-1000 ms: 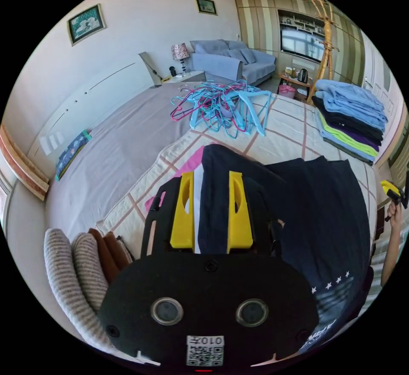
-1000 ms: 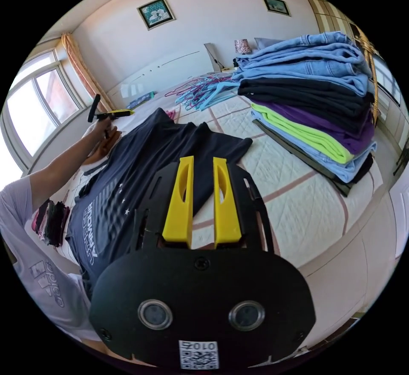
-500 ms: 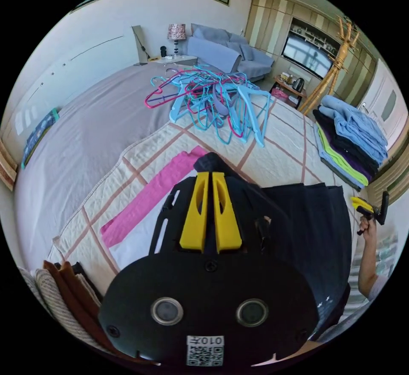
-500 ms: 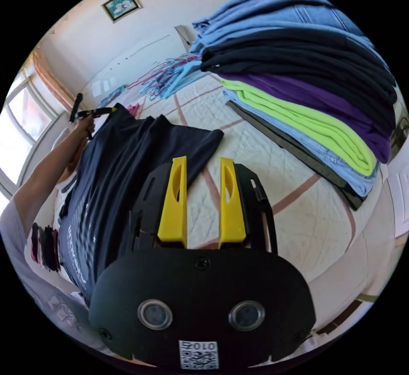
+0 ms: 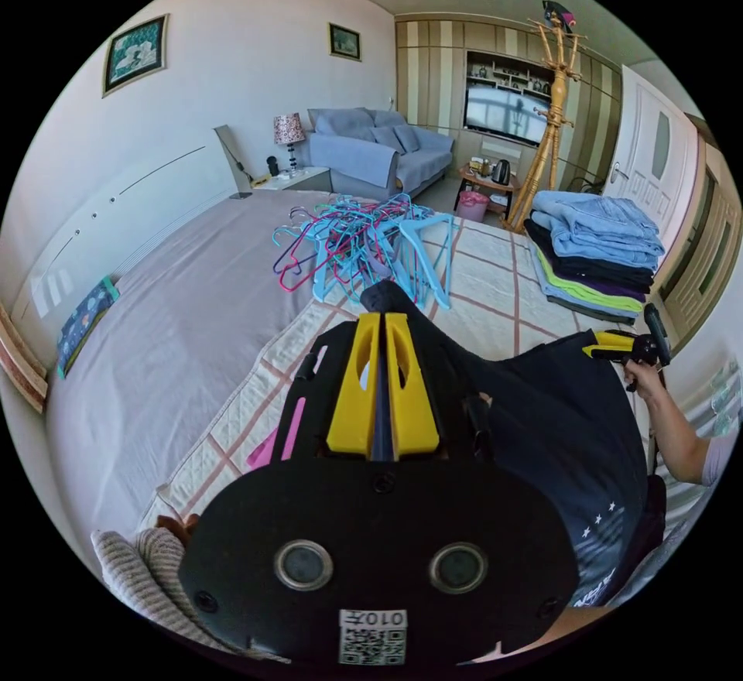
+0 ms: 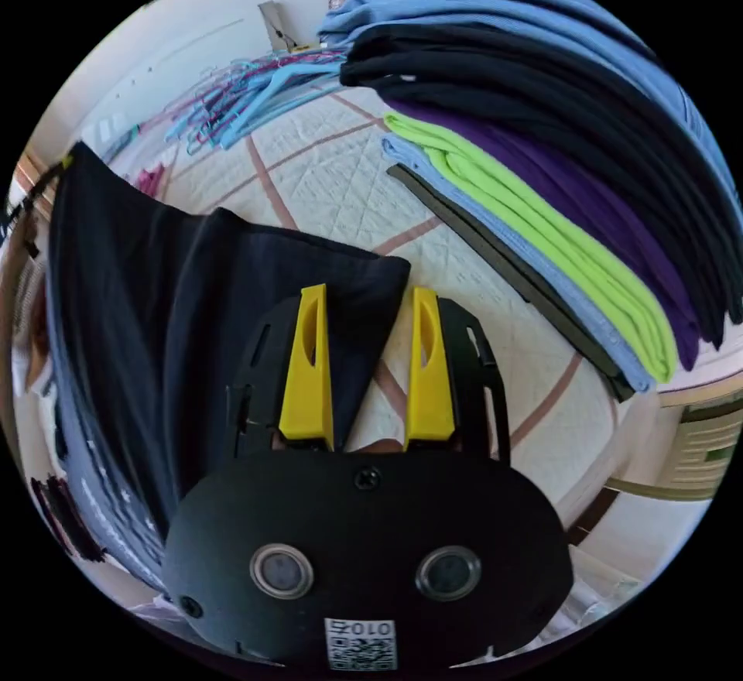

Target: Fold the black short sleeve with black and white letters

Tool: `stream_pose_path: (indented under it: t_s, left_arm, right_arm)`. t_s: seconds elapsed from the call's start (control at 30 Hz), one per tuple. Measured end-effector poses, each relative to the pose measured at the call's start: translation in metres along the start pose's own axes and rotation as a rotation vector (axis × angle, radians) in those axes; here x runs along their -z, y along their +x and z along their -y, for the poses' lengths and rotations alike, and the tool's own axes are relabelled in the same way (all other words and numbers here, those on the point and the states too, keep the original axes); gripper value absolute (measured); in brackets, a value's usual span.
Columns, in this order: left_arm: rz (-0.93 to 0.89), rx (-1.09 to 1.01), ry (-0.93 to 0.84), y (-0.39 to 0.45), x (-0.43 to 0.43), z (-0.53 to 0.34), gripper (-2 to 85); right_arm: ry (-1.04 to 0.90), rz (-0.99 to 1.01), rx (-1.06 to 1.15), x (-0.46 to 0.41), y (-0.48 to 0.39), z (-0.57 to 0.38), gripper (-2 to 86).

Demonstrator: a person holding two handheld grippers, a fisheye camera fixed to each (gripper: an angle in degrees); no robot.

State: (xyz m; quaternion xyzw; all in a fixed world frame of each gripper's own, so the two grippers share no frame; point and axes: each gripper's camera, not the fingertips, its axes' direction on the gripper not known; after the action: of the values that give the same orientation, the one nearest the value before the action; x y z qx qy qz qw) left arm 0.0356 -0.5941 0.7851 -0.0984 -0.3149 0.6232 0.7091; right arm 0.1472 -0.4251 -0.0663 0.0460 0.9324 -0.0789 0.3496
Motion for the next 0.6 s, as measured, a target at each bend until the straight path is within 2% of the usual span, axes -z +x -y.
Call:
stream_pose_path:
  t_s: [0.07, 0.13, 0.27, 0.4, 0.6]
  left_arm:
    - [0.002, 0.013, 0.006, -0.001, 0.003, 0.003, -0.2]
    - [0.012, 0.015, -0.007, -0.001, 0.003, 0.005, -0.2]
    - [0.078, -0.030, -0.066, 0.008, -0.013, 0.009, -0.2]
    - [0.164, -0.011, -0.140, 0.020, -0.042, 0.009, -0.2]
    - [0.237, -0.013, -0.277, 0.041, -0.071, 0.006, 0.0]
  right_arm:
    - [-0.001, 0.005, 0.050, 0.005, -0.002, 0.002, 4.0]
    - [0.012, 0.066, 0.044, 0.019, 0.016, 0.002, 3.2]
    - [0.123, 0.042, -0.012, 0.061, 0.060, -0.008, 3.1]
    - [0.035, 0.032, 0.080, 0.038, 0.051, 0.002, 3.3]
    - [0.014, 0.018, 0.103, 0.023, 0.035, 0.009, 3.0]
